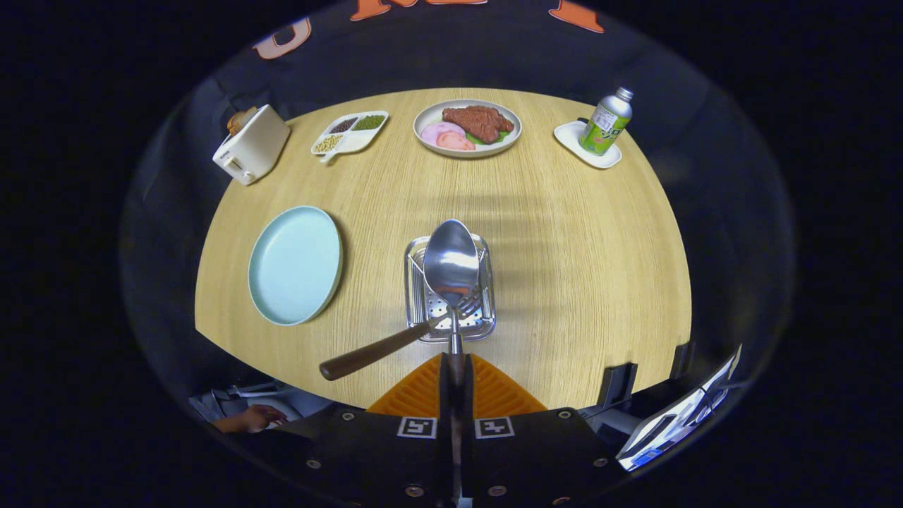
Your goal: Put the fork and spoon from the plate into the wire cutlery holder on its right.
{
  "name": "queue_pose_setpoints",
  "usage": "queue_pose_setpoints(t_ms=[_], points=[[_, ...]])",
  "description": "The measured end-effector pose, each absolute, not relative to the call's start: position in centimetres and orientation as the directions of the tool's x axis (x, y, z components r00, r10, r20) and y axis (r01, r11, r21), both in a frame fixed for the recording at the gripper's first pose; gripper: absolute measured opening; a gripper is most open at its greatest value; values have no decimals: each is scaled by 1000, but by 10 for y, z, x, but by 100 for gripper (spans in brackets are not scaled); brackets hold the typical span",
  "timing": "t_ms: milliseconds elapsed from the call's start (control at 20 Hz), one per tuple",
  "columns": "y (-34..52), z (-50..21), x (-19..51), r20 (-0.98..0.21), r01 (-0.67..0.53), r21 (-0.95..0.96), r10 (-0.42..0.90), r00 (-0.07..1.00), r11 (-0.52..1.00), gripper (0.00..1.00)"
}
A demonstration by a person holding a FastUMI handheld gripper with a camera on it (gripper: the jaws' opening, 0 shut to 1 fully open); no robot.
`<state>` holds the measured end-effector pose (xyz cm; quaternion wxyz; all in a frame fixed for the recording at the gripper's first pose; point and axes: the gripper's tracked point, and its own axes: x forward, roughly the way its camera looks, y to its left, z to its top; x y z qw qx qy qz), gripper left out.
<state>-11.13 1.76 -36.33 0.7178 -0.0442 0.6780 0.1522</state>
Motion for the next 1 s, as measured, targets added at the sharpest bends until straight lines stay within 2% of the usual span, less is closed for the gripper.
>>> queue_pose_setpoints(t_ms=[250,500,700,900,1000], points=[[13,-384,-112,-993,-317,120,111,-48,941,6],[13,-385,-105,-994,-325,112,101,-48,939,9],[21,-366,-84,-985,-286,154,170,32,946,16],[28,-338,-58,-957,-242,212,251,144,947,17],[31,-319,-43,-929,-213,248,294,224,945,23]])
